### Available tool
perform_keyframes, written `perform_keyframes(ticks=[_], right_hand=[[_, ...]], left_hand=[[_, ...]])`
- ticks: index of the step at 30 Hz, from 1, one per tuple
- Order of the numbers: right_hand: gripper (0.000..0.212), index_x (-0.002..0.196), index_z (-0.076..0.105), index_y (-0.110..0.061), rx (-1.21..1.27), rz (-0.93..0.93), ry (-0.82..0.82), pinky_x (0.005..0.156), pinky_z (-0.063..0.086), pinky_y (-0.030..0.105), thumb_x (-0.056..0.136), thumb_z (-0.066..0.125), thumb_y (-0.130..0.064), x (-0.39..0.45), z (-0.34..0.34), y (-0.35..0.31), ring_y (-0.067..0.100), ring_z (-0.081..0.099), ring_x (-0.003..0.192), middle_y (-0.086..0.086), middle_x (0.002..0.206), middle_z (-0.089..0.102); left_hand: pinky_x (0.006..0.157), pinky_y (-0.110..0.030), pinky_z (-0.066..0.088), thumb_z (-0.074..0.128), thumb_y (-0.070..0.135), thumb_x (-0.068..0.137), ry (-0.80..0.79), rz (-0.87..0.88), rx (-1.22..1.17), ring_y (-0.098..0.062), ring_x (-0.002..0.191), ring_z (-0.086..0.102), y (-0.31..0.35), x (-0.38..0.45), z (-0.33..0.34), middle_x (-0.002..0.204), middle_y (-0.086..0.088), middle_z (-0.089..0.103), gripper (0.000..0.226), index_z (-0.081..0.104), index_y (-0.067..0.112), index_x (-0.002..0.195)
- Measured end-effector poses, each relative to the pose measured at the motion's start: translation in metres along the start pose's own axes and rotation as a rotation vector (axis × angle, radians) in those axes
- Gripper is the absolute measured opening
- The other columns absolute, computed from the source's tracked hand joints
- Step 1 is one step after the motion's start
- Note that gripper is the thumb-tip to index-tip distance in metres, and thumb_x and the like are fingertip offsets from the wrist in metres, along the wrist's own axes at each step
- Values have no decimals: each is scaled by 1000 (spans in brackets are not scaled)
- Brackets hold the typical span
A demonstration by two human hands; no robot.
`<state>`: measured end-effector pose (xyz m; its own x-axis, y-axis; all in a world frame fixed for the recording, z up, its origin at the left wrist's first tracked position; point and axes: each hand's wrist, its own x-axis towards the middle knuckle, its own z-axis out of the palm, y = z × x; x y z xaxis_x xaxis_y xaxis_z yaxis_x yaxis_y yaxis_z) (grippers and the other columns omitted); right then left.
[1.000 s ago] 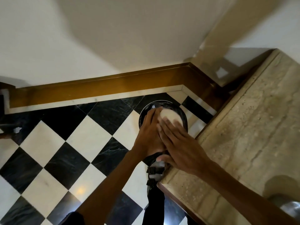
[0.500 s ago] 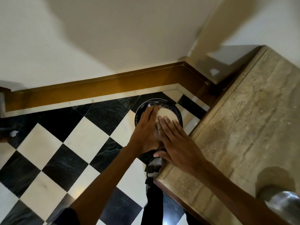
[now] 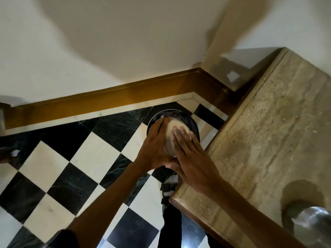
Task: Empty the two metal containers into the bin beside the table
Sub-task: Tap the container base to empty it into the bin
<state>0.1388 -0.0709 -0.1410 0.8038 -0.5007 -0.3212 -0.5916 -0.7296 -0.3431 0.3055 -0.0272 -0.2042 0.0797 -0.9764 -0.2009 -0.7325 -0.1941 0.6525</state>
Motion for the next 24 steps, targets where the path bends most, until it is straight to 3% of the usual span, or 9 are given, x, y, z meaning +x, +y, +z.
perform_keyframes(ticks=[3, 6, 9, 12, 15, 18, 20, 22, 24], right_hand=[[84, 153, 12, -8, -13, -8, 23, 123, 15, 50, 94, 24, -67, 0, 0, -3, 30, 5, 152, 14, 164, 12], [89, 153, 9, -7, -18, -1, 3, 122, 20, 51, 92, 24, -70, -5, 2, -6, 29, 3, 152, 15, 164, 12], [88, 153, 11, -7, 1, 10, 57, 122, 19, 50, 92, 26, -69, -3, -2, -8, 31, 9, 152, 16, 163, 16], [90, 154, 6, -10, -12, -24, -19, 120, 21, 51, 91, 24, -72, -4, 2, -4, 28, 2, 152, 13, 164, 10], [84, 154, 10, -9, 19, -23, 27, 123, 16, 50, 94, 22, -67, 0, -4, -3, 30, 6, 152, 13, 164, 13], [79, 154, 7, -15, -10, -83, -40, 121, 17, 53, 96, 22, -66, -1, 0, 5, 28, 1, 152, 8, 165, 10], [69, 153, 15, -17, 155, -20, 79, 123, 16, 49, 99, 22, -58, -2, -7, 8, 24, 4, 153, 6, 164, 16], [57, 152, 23, -21, 447, 118, 290, 122, 20, 36, 101, 25, -48, -9, -22, 6, 18, 13, 152, 4, 162, 23], [48, 149, 28, -30, 834, 278, 353, 114, 37, 31, 103, 31, -41, -17, -27, 12, 14, 27, 147, 1, 160, 29]], left_hand=[[116, -33, 31, 75, 71, 59, 17, -10, -38, -30, 145, 30, -1, -4, 0, 158, -15, 30, 123, 21, 13, 154], [119, -39, 33, 76, 70, 59, -27, 1, -13, -32, 149, 26, 0, -5, 0, 162, -14, 26, 123, 16, 20, 154], [116, -32, 31, 77, 70, 58, 30, -18, -56, -29, 145, 30, 2, -2, -7, 158, -12, 28, 127, 22, 9, 155], [118, -33, 32, 75, 71, 57, -16, -5, -3, -28, 145, 28, 0, 0, -5, 158, -10, 27, 129, 25, 5, 155], [118, -14, 19, 77, 72, 55, 9, -47, -10, -26, 147, 26, 2, -3, -5, 160, -13, 29, 131, 26, 5, 156], [116, -29, 30, 73, 73, 58, 22, -74, -12, -31, 142, 34, 5, -9, 1, 156, -19, 35, 127, 31, 0, 152], [108, -36, 43, 74, 71, 57, 62, -147, -116, -26, 133, 42, 15, -13, 0, 149, -19, 40, 123, 35, -1, 148], [97, -32, 50, 78, 69, 52, 73, -316, -324, -22, 125, 50, 29, -14, -10, 141, -11, 46, 119, 40, 7, 146], [92, -32, 57, 80, 66, 55, 15, -539, -793, -32, 121, 61, 50, -15, -26, 138, -12, 58, 107, 49, 13, 143]])
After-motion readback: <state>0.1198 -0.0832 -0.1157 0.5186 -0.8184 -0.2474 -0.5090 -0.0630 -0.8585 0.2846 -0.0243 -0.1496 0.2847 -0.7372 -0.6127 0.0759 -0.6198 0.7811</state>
